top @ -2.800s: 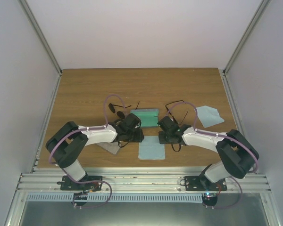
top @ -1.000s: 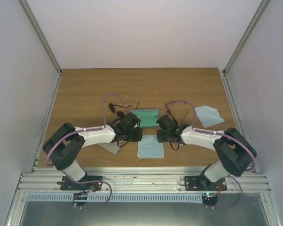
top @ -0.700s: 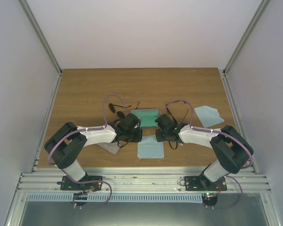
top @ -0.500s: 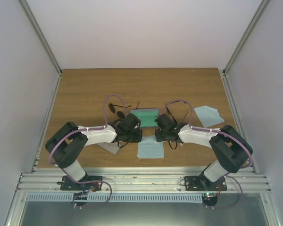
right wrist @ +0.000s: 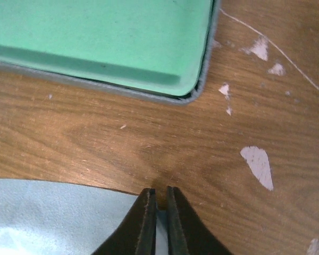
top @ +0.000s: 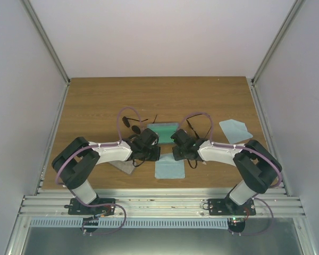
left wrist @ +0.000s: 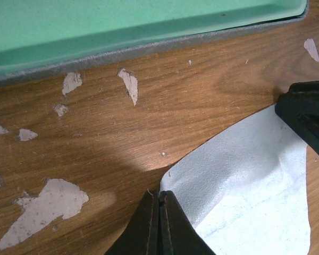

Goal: Organize the sunglasses
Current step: Fold the glasses cleaning cloth at the center of the board.

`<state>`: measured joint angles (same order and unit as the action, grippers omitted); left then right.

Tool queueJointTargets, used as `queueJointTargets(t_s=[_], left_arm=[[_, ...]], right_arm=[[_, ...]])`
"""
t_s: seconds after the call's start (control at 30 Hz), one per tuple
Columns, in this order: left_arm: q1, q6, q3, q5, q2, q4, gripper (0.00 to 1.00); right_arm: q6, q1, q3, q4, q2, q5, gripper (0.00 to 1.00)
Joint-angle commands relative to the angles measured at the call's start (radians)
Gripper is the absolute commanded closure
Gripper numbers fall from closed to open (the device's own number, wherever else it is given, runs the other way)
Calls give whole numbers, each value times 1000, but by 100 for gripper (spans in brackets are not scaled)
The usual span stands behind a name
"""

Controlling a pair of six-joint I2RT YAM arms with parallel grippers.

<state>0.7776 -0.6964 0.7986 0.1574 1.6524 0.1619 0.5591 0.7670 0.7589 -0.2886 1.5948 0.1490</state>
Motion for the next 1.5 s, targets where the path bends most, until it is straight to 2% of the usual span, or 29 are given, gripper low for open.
queueJointTargets(t_s=[0.0,0.07,0.4,1.13,1.47], left_arm=[[-6,3,21,-11,6,-20,100],[-6,3,24,-11,5,-23,100],[-6,19,33,-8,-52,-30,100],[-6,60,-68,70,-120,-75,100],[-6,65,-116,95,-157,-79,100]], right_arm=[[14,17,-15,-78,45,8,97],[18,18,-9,-76,32,12,99],[28,19,6,-96,-87,52,100],[77,18,-156,-55,-273,-135,99],[102,19,-166,-97,-297,-177,99]])
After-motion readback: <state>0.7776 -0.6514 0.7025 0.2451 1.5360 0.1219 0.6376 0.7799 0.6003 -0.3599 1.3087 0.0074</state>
